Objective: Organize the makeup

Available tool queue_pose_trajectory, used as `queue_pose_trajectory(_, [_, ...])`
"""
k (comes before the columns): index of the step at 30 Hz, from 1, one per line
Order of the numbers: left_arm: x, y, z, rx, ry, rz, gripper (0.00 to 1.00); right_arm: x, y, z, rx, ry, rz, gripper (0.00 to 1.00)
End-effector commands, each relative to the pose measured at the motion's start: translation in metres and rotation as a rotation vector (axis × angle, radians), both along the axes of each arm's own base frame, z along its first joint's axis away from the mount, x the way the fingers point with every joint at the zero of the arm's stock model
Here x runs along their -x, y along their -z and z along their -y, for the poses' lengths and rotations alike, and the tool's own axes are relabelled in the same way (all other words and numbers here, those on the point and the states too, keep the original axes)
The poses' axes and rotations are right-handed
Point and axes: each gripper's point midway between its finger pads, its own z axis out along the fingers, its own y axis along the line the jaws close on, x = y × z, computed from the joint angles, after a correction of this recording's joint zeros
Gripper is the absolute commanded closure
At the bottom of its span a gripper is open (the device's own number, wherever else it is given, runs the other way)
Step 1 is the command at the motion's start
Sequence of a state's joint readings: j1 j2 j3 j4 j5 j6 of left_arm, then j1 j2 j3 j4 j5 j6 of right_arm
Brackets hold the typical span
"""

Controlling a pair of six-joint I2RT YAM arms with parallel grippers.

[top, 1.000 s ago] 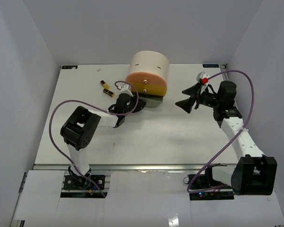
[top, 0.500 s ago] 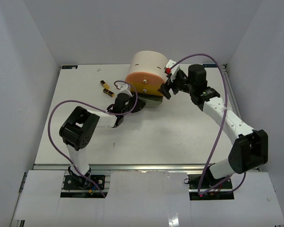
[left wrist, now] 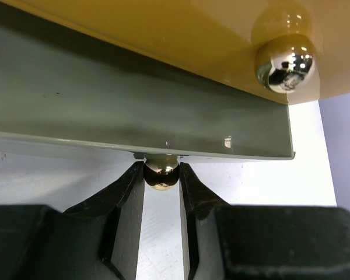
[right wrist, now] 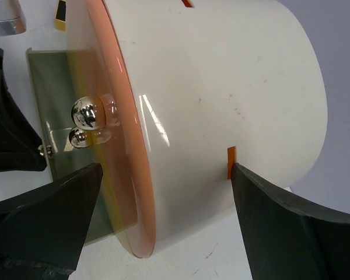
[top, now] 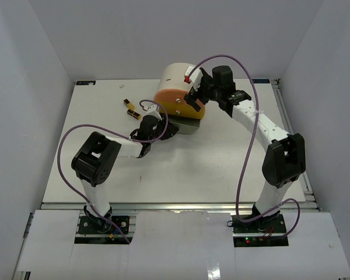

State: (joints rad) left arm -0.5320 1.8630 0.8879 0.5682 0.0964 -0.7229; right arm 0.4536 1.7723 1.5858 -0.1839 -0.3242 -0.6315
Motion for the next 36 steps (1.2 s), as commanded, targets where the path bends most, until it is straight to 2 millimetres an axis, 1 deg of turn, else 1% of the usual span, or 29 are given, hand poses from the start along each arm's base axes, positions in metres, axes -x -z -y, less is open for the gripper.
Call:
queue_pose_trajectory(1, [0.007,-0.048,0.005,0.073,0.047,0.094,0.69,-0.014,-0.013,-0.006,0.001,0.049,0.029,0.01])
queue_pose_trajectory(3, [0.014,-0.05,0.003,0.075,0.056,0.092,0.69,-0.024,-0.004,-0.006,0.002,0.087,0.013,0.21])
queue_pose_trajectory(4, [0.018,-0.054,0.001,0.084,0.057,0.099,0.69,-0.027,-0.002,-0.004,0.0,0.11,0.004,0.24])
queue_pose_trajectory(5, [0.025,-0.049,-0.001,0.088,0.059,0.085,0.69,-0.03,-0.001,-0.004,0.0,0.12,0.004,0.24])
queue_pose_trajectory(7, [0.034,-0.052,-0.006,0.102,0.058,0.085,0.69,-0.034,0.002,-0.004,-0.007,0.137,0.001,0.25])
queue_pose_trajectory(8, [0.04,-0.046,-0.01,0.097,0.057,0.073,0.69,-0.036,0.005,-0.004,-0.007,0.143,0.0,0.25])
queue_pose_trajectory(10, [0.047,-0.042,-0.014,0.094,0.056,0.066,0.69,-0.04,0.009,-0.004,-0.007,0.156,-0.002,0.25])
queue_pose_trajectory(13, [0.051,-0.037,-0.017,0.082,0.056,0.059,0.69,-0.043,0.013,-0.003,-0.008,0.172,-0.009,0.25])
queue_pose_trajectory(15, [0.051,-0.034,-0.016,0.079,0.058,0.053,0.67,-0.041,0.015,-0.004,-0.012,0.166,-0.018,0.23])
queue_pose_trajectory(16, [0.049,-0.034,-0.015,0.078,0.06,0.049,0.63,-0.038,0.016,-0.005,-0.011,0.16,-0.022,0.18])
queue_pose_trajectory(18, [0.047,-0.03,-0.012,0.077,0.07,0.034,0.51,-0.032,0.017,-0.006,-0.017,0.136,-0.03,0.1])
queue_pose_trajectory(20, [0.043,-0.033,-0.01,0.085,0.077,0.035,0.4,-0.021,0.013,-0.008,-0.027,0.099,-0.034,0.03])
queue_pose_trajectory(21, [0.042,-0.033,-0.011,0.086,0.077,0.032,0.34,-0.016,0.008,-0.009,-0.037,0.085,-0.03,0.02])
queue_pose_trajectory(22, [0.04,-0.035,-0.012,0.089,0.075,0.033,0.27,-0.009,-0.003,-0.009,-0.055,0.068,-0.018,0.03])
queue_pose_trajectory(23, [0.038,-0.038,-0.014,0.091,0.073,0.04,0.23,-0.003,-0.004,-0.007,-0.062,0.06,-0.021,0.04])
queue_pose_trajectory(25, [0.034,-0.045,-0.021,0.09,0.058,0.053,0.15,0.01,-0.027,-0.005,-0.098,0.039,0.005,0.06])
queue_pose_trajectory(26, [0.032,-0.045,-0.026,0.084,0.048,0.056,0.12,0.017,-0.035,-0.003,-0.119,0.03,0.008,0.07])
queue_pose_trajectory(28, [0.03,-0.053,-0.034,0.081,0.035,0.077,0.09,0.029,-0.049,0.002,-0.156,0.017,0.015,0.08])
queue_pose_trajectory(29, [0.031,-0.06,-0.039,0.081,0.029,0.09,0.07,0.034,-0.048,0.007,-0.168,0.021,0.0,0.08])
queue_pose_trajectory(31, [0.03,-0.068,-0.049,0.076,0.016,0.107,0.06,0.049,-0.067,0.014,-0.206,0.003,0.025,0.09])
queue_pose_trajectory(33, [0.032,-0.078,-0.056,0.073,0.01,0.131,0.02,0.059,-0.065,0.021,-0.218,0.001,0.012,0.1])
queue_pose_trajectory(36, [0.035,-0.078,-0.068,0.049,0.008,0.127,0.02,0.073,-0.068,0.028,-0.238,-0.008,0.013,0.1])
